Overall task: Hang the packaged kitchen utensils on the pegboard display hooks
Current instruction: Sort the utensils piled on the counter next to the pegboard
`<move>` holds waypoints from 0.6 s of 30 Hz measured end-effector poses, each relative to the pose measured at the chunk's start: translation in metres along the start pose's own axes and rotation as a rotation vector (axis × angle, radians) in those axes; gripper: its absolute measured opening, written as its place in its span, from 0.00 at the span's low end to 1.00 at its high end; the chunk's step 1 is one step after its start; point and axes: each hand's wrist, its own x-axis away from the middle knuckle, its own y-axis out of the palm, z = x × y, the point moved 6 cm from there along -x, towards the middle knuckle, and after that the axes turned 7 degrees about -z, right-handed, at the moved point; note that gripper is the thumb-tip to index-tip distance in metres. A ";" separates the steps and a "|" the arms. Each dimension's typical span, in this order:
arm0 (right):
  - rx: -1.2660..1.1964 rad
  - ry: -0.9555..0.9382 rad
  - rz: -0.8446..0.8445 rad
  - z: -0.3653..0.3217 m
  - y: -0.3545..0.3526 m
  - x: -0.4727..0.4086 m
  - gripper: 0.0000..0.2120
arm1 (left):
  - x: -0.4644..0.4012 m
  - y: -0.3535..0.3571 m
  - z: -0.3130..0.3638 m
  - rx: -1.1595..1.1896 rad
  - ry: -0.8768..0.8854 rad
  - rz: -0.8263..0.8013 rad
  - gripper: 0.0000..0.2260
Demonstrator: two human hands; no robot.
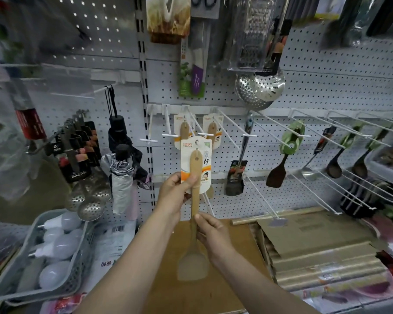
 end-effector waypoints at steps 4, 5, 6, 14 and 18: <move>-0.027 0.013 0.017 0.001 0.005 -0.012 0.08 | -0.013 -0.003 0.002 -0.014 -0.012 0.027 0.03; -0.028 0.015 0.019 0.000 0.006 -0.015 0.08 | -0.017 -0.003 0.002 -0.013 -0.011 0.035 0.03; -0.026 0.017 0.022 -0.001 0.008 -0.019 0.07 | -0.021 -0.004 0.002 -0.010 -0.012 0.044 0.03; -0.024 0.023 0.071 -0.011 0.020 -0.067 0.07 | -0.066 -0.012 0.011 -0.027 -0.030 0.122 0.02; 0.005 0.029 0.079 -0.017 0.025 -0.092 0.06 | -0.092 -0.017 0.015 -0.036 -0.051 0.162 0.03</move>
